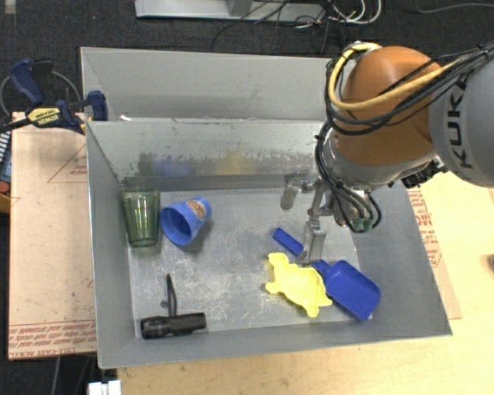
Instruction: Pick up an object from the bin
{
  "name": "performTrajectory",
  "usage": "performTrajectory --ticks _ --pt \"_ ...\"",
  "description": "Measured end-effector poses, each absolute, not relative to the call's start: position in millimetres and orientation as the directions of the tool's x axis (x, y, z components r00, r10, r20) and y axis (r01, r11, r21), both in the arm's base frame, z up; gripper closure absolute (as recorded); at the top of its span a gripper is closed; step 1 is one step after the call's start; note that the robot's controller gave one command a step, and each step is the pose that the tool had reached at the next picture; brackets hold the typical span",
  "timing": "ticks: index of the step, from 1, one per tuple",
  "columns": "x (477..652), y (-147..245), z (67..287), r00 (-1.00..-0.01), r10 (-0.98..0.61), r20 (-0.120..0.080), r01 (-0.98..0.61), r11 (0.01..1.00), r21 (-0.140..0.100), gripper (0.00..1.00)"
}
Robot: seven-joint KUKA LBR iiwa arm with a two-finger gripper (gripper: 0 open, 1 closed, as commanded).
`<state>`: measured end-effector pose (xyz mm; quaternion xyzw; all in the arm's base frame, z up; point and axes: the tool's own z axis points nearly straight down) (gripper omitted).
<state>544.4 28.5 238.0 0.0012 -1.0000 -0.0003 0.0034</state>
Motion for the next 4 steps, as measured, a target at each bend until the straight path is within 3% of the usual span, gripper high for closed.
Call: performTrajectory --ticks 1,2,3,4 --pt "545.8 28 242 -1.000 -0.001 -0.001 -0.001 1.000 0.001 0.00" --pt "514.5 -8 126 -0.984 0.178 0.001 0.178 0.984 0.001 0.00" --pt "498.9 -53 161 -1.000 -0.021 -0.006 -0.021 1.000 0.000 0.00" --pt "495.9 -6 120 -0.954 0.301 0.005 0.301 0.954 0.002 0.00"
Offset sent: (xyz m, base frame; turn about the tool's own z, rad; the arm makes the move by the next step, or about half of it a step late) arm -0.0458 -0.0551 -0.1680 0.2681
